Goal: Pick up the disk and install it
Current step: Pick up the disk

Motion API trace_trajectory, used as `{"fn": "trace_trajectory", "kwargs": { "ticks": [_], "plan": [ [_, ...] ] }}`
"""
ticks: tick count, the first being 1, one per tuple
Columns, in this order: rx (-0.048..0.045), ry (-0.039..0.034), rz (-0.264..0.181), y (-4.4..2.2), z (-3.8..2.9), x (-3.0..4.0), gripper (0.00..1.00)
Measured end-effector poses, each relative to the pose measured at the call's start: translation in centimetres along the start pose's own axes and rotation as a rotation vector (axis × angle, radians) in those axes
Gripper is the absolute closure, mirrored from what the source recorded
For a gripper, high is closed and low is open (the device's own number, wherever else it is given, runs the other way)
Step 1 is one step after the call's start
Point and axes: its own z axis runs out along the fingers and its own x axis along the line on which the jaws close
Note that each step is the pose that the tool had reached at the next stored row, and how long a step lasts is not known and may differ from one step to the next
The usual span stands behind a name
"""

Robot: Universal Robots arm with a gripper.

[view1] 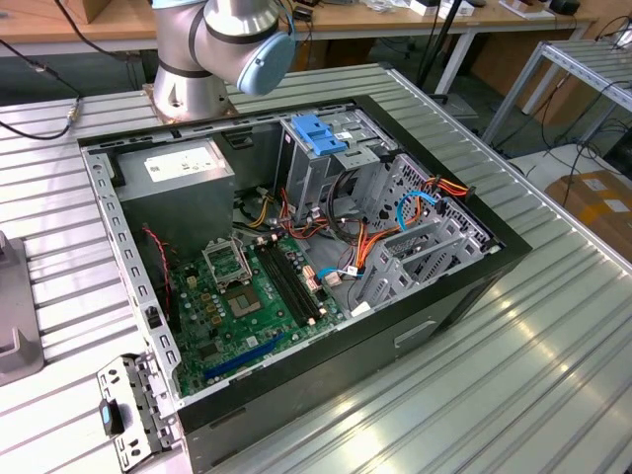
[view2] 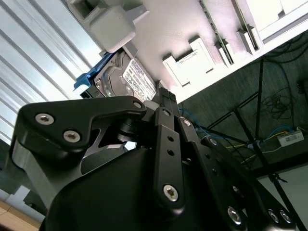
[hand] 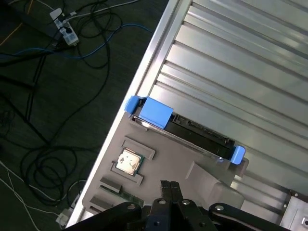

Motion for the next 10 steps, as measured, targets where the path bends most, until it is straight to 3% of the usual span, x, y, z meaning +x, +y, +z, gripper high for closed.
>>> {"fn": "trace_trajectory", "kwargs": {
  "ticks": [5,10],
  "plan": [
    [-0.0008,0.0015,-0.033,0.00,0.00,0.00,0.90],
    [-0.0025,0.0045,-0.102,0.00,0.00,0.00,0.90]
  ]
}}
